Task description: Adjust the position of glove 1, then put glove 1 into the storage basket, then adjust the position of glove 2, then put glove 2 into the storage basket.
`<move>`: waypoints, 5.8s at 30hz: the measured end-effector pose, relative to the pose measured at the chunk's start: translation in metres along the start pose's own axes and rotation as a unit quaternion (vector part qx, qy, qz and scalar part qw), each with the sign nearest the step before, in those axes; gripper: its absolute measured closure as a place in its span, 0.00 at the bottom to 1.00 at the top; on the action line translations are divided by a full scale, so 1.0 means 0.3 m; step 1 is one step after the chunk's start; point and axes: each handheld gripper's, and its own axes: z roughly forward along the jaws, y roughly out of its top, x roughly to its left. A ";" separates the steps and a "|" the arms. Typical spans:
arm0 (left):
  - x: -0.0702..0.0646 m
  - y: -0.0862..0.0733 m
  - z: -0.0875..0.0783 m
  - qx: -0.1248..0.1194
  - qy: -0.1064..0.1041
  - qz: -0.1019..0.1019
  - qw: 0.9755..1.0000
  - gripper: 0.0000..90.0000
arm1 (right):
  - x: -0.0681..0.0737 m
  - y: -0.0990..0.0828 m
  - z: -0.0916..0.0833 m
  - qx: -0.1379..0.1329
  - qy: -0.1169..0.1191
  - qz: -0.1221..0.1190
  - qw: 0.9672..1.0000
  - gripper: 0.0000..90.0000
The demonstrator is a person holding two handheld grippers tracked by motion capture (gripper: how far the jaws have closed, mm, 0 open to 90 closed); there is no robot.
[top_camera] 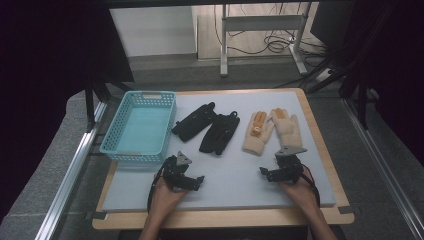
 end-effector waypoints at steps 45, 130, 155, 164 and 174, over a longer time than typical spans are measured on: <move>0.000 -0.001 -0.001 -0.002 0.000 0.000 1.000 0.01 | 0.037 0.069 0.024 0.007 0.041 -0.010 0.999 0.22; 0.003 -0.002 -0.003 -0.004 -0.001 -0.003 1.000 0.02 | 0.139 0.540 0.173 -0.015 0.117 -0.040 0.992 0.93; 0.075 -0.060 -0.052 -0.003 0.033 -0.040 0.999 0.00 | 0.271 0.233 0.115 0.019 0.178 -0.105 0.978 0.79; 0.075 -0.060 -0.052 -0.004 0.033 -0.040 0.999 0.01 | 0.241 0.325 0.123 -0.017 0.150 -0.064 0.986 0.55; 0.075 -0.060 -0.051 -0.004 0.032 -0.042 0.999 0.01 | 0.232 0.501 0.288 -0.019 0.136 -0.039 0.990 0.58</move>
